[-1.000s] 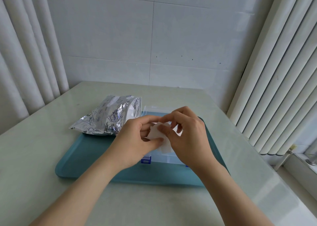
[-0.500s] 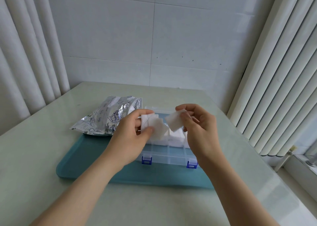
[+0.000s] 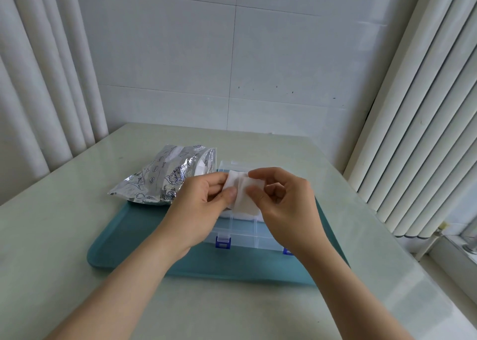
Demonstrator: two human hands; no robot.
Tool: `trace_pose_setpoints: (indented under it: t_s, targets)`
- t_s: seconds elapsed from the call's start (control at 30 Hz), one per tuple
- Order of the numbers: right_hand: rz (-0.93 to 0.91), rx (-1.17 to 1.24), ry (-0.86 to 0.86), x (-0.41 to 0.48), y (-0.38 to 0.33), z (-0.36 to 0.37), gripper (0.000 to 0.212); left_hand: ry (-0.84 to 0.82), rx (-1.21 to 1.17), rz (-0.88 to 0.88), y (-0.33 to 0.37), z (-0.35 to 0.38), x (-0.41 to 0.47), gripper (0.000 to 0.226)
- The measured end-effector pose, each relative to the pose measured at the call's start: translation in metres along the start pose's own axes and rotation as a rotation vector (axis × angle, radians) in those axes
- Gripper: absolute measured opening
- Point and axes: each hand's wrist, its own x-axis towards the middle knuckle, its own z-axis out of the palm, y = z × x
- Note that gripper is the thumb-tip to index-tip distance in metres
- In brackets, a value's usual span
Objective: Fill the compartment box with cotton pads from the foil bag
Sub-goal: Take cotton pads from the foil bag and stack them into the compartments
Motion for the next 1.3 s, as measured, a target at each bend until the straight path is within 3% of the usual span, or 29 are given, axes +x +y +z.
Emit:
trace_pose_setpoints:
  t_s: [0.4,0.6,0.83,0.97,1.13,1.3]
  targets:
    - [-0.147,-0.197,0.108,-0.003,-0.003,0.004,0.023,0.027,-0.088,-0.051,0.006,0.003,-0.002,0.028]
    - [-0.156,-0.119,0.183,-0.003,-0.006,0.002,0.020,0.079,-0.127,-0.079,0.005,0.004,-0.001,0.025]
    - [0.072,0.219,0.029,0.002,0.001,-0.002,0.018,0.137,-0.083,-0.036,0.004,0.005,-0.001,0.026]
    - [0.141,0.320,0.036,0.004,-0.002,-0.008,0.022,0.188,-0.030,-0.009,0.003,0.003,-0.001,0.023]
    - [-0.036,0.126,-0.061,0.000,-0.001,-0.005,0.021,0.148,0.073,0.031,-0.002,0.004,0.000,0.016]
    - [-0.081,-0.048,0.026,-0.002,-0.001,-0.002,0.021,0.083,0.071,0.043,-0.004,0.005,0.000,0.017]
